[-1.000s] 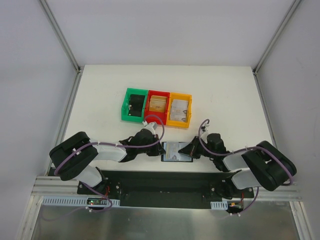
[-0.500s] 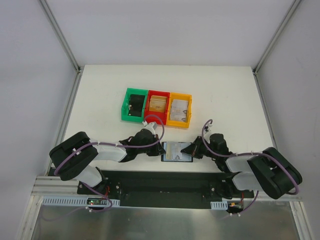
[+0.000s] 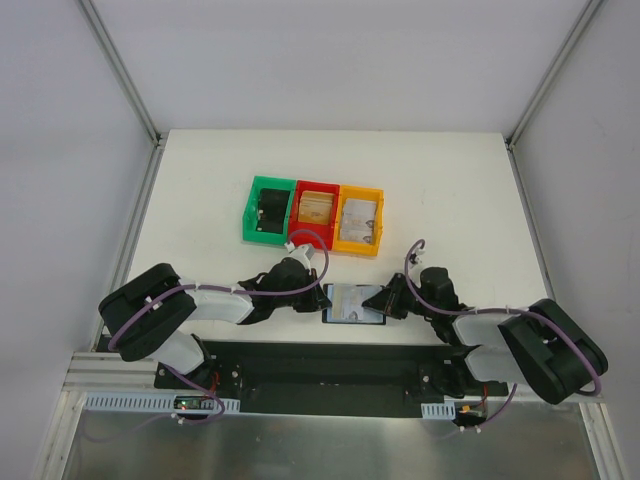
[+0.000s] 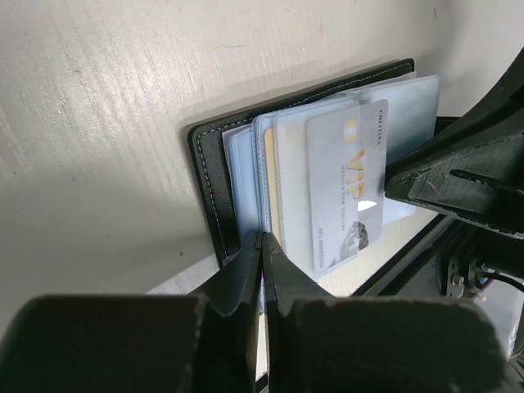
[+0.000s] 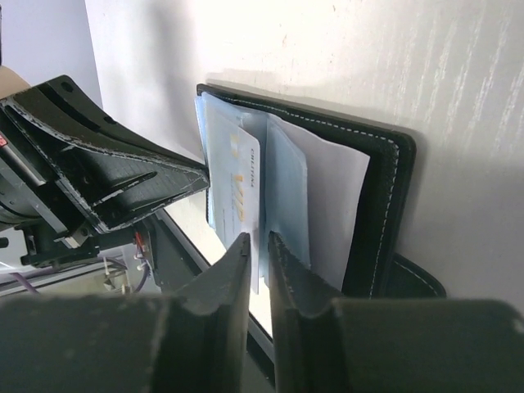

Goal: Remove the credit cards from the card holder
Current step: Remove the credit card from the card holder.

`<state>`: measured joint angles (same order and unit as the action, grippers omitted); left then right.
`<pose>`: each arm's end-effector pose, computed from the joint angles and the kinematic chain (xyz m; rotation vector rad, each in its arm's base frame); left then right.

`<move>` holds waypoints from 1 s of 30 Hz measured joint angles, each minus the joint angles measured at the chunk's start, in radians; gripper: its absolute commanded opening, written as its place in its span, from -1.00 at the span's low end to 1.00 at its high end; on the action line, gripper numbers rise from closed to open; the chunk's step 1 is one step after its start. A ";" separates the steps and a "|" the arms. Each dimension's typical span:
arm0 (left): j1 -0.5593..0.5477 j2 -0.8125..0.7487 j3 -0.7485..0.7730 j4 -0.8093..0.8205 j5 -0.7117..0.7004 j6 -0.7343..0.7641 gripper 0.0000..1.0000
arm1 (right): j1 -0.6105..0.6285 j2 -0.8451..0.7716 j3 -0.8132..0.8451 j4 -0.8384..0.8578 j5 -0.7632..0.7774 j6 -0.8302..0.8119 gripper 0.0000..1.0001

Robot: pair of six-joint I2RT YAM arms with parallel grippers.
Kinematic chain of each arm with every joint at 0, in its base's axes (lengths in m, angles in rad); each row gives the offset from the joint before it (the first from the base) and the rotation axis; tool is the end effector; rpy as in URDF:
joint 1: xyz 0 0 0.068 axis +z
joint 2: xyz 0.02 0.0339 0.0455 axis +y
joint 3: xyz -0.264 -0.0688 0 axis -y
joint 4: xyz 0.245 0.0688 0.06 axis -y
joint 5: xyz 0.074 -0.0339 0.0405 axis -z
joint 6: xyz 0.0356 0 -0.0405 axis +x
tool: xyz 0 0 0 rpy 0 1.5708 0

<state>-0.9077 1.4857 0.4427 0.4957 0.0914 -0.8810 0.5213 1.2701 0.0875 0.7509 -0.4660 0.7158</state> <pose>0.1613 -0.2118 0.1381 0.0914 2.3400 -1.0923 0.1535 0.1066 0.1173 -0.1169 2.1809 1.2192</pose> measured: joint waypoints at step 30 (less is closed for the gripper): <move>0.000 0.020 0.014 0.005 0.007 0.002 -1.00 | 0.000 0.152 0.032 0.132 -0.057 0.038 -0.23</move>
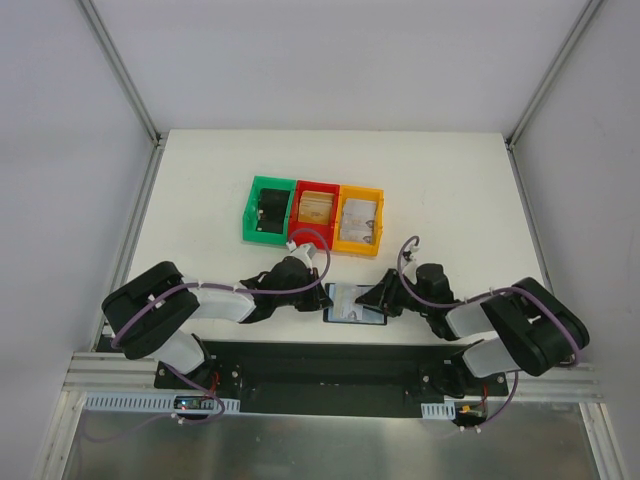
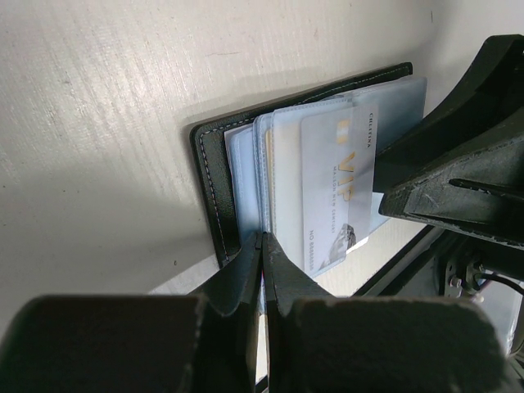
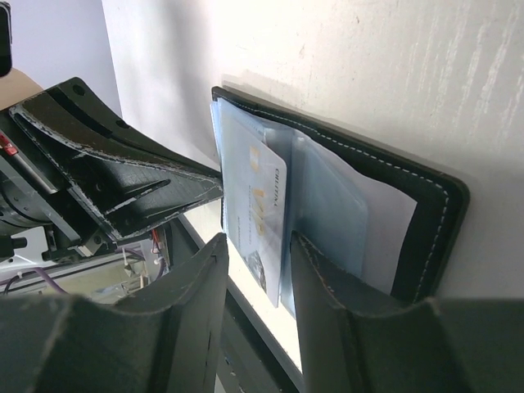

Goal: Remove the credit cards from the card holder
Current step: Remove the credit card from the card holder.

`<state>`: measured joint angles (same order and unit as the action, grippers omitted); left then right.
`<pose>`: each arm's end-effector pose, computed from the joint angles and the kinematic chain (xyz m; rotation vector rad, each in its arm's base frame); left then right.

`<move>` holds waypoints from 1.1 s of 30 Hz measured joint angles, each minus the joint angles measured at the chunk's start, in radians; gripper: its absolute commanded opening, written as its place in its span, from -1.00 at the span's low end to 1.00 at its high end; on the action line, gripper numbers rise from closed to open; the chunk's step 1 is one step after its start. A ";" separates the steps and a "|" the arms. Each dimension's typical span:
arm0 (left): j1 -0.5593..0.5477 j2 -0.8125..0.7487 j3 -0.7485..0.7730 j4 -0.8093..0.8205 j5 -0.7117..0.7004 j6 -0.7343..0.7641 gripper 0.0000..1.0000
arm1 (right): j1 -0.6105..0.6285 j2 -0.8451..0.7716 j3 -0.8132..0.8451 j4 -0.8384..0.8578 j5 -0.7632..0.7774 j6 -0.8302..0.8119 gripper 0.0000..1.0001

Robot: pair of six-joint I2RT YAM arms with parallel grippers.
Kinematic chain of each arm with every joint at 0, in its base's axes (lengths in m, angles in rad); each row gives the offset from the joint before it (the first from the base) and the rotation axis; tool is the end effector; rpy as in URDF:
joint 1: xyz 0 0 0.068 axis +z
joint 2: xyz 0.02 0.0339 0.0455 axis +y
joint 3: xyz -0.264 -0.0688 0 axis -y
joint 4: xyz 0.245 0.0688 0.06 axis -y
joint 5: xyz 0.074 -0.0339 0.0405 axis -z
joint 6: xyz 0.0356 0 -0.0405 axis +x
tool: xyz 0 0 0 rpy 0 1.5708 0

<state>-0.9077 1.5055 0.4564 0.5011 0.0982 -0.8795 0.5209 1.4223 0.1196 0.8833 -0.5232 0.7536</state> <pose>0.1636 -0.2152 0.1374 0.0977 2.3426 -1.0972 0.1641 0.1147 0.1115 -0.1219 2.1867 1.2976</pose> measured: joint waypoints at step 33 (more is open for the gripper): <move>0.000 0.009 0.007 0.003 0.002 0.000 -1.00 | -0.003 0.092 -0.017 0.167 -0.027 0.069 -0.99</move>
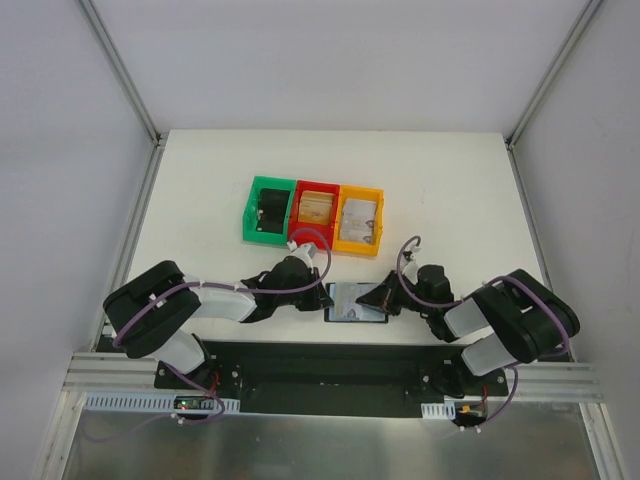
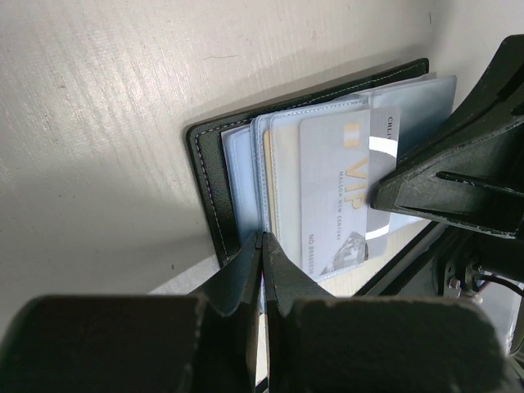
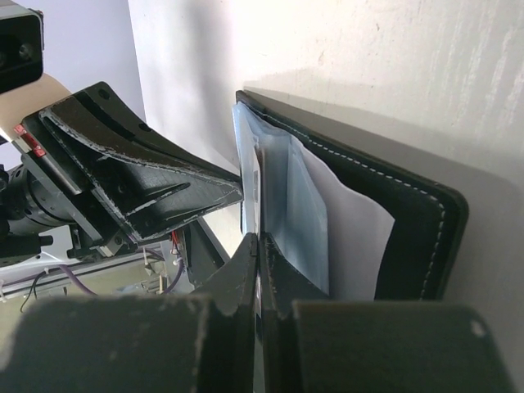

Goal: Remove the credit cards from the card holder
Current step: Remove the credit card from the card holder.

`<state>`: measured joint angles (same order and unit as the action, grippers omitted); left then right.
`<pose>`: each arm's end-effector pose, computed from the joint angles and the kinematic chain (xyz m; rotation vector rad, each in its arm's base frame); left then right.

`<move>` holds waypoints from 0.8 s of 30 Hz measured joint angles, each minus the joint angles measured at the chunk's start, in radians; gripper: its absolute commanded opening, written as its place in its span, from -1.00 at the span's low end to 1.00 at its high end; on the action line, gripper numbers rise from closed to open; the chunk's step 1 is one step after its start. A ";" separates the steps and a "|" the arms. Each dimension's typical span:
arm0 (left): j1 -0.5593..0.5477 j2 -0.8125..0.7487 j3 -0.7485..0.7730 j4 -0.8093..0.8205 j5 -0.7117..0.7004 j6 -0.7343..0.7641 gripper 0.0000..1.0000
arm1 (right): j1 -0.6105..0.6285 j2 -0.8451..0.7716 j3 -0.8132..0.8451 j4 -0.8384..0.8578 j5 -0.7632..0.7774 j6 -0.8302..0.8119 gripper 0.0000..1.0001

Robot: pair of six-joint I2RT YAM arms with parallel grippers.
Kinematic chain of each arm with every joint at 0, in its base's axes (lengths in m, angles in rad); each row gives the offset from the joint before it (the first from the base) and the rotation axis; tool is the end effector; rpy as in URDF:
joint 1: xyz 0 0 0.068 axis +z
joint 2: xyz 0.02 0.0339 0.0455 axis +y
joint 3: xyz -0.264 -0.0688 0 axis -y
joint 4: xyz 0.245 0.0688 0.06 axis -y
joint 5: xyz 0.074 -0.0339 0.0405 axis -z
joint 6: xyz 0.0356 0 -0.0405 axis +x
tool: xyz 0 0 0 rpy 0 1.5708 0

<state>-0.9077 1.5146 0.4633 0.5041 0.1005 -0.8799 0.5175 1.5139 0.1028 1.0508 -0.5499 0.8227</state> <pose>0.1648 -0.2168 0.1373 0.0988 2.3428 -1.1001 0.1653 0.1155 0.1079 -0.0863 2.1490 1.3738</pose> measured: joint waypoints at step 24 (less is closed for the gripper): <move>0.000 -0.012 -0.014 0.007 -0.013 -0.013 -1.00 | -0.047 -0.348 -0.014 -0.365 0.012 -0.135 -0.99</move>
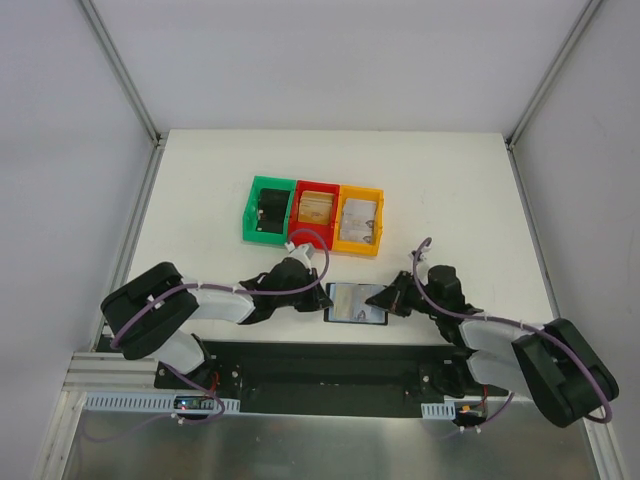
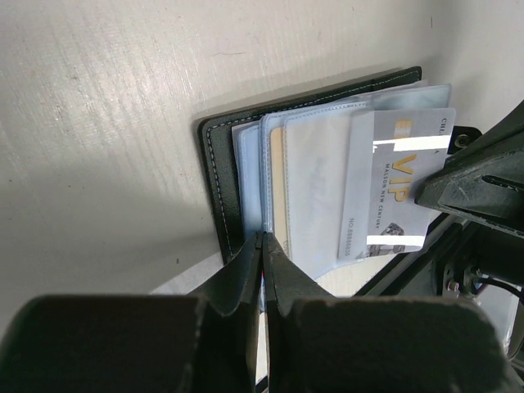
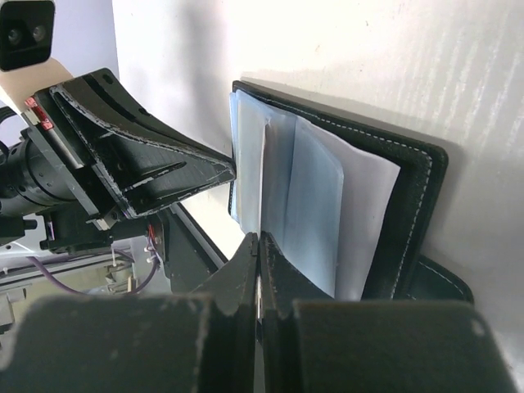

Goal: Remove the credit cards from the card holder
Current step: Remove the credit card from the card holder, then place the credit card in the storage box.

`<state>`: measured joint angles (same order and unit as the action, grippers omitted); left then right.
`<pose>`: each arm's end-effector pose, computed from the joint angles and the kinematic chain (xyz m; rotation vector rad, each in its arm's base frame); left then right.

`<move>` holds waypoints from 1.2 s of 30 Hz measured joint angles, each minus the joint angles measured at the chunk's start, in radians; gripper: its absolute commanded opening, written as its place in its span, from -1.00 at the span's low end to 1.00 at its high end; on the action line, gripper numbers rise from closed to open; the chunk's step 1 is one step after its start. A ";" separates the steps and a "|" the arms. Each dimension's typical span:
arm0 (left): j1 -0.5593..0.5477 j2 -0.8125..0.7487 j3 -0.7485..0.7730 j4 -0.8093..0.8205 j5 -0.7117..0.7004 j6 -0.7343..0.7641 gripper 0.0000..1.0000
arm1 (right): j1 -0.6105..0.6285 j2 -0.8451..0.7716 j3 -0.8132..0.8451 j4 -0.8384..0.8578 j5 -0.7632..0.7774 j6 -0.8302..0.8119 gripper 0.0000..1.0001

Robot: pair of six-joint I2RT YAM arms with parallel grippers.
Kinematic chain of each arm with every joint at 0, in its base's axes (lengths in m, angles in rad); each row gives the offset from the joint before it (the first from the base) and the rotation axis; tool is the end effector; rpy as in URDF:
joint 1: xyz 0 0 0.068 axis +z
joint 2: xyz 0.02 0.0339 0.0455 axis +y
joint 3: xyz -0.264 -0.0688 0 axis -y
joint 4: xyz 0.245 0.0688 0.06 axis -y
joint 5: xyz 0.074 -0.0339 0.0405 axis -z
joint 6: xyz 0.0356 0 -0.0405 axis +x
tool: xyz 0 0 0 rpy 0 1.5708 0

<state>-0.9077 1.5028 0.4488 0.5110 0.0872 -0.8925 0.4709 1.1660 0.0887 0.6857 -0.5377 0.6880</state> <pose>0.1631 -0.2139 0.1370 0.0753 2.3375 -1.0973 0.1536 0.0986 0.1289 -0.1571 2.1278 1.2523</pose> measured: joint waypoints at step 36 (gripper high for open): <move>0.000 -0.394 -0.011 -0.216 -0.098 0.109 0.52 | -0.025 -0.385 0.423 -0.900 0.103 -0.420 -0.99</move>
<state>-0.9077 1.1088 0.4377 0.2947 -0.0109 -0.7834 0.4461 0.7811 0.5121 -0.2138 -0.4347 0.2680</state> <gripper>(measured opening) 0.766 0.009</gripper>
